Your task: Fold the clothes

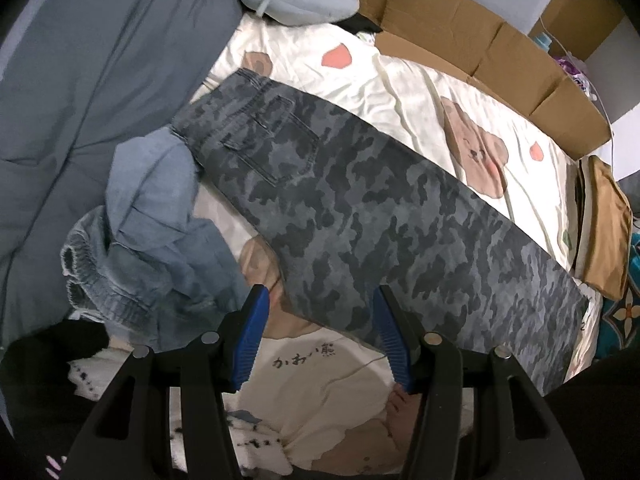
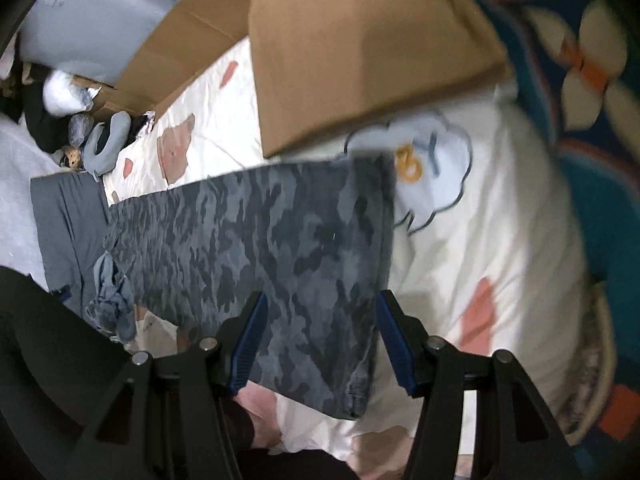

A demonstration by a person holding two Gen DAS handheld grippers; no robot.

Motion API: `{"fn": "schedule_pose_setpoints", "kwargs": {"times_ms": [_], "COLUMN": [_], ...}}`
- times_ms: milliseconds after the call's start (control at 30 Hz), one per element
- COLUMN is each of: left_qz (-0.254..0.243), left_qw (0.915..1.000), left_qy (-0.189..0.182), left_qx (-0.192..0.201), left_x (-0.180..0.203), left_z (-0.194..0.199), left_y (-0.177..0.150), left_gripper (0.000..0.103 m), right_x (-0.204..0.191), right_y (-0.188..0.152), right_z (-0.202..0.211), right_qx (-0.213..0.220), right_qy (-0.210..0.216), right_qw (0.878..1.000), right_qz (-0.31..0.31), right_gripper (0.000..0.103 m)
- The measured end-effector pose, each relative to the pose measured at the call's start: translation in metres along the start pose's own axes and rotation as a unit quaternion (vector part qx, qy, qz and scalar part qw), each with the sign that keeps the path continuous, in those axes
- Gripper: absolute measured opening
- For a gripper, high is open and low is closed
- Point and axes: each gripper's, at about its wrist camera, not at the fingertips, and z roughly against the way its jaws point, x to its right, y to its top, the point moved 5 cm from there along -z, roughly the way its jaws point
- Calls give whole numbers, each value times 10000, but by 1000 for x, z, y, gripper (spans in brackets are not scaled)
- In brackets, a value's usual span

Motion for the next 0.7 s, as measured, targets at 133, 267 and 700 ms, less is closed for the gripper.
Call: {"fn": "schedule_pose_setpoints", "kwargs": {"times_ms": [133, 267, 700], "left_qz": [-65, -97, -60], "left_qw": [9999, 9998, 9987], "left_qy": [-98, -143, -103], "left_qx": [-77, -139, -487], "left_x": [9, 14, 14], "left_z": [-14, -29, -72], "left_y": [-8, -10, -32], "left_gripper": [55, 55, 55], "right_x": [12, 23, 52], "right_y": [-7, -8, 5], "right_z": [-38, -67, -113], "right_qx": [-230, -426, -384], "right_qy": [156, 147, 79], "right_qw": [9993, 9984, 9962], "right_qz": [-232, -350, -774], "right_gripper": [54, 53, 54]}}
